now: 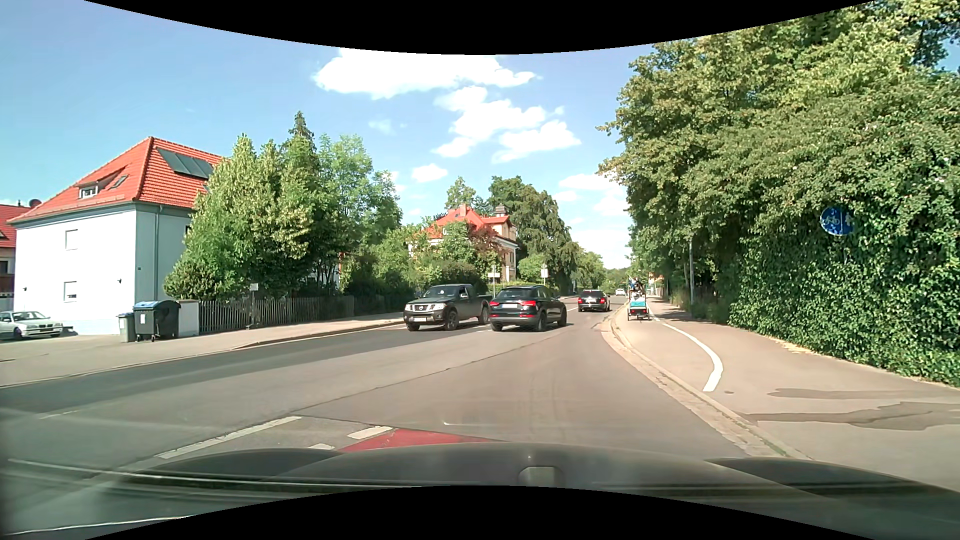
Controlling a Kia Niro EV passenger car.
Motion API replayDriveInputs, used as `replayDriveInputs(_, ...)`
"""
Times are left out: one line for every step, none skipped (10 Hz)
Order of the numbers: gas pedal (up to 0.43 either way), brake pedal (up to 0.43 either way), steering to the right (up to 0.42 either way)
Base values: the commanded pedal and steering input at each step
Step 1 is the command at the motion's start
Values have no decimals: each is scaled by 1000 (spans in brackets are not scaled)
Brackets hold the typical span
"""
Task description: Follow the waypoints while adhering to traffic rules and regulations
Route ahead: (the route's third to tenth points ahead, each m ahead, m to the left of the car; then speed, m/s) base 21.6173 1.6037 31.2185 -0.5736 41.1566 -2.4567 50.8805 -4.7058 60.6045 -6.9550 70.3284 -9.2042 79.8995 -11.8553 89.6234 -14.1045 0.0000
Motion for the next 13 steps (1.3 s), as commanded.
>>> replayDriveInputs(0,634,32)
replayDriveInputs(0,634,32)
replayDriveInputs(0,634,32)
replayDriveInputs(0,634,31)
replayDriveInputs(0,634,31)
replayDriveInputs(0,634,31)
replayDriveInputs(0,634,31)
replayDriveInputs(0,634,31)
replayDriveInputs(0,634,31)
replayDriveInputs(0,634,31)
replayDriveInputs(0,634,31)
replayDriveInputs(0,634,31)
replayDriveInputs(0,634,31)
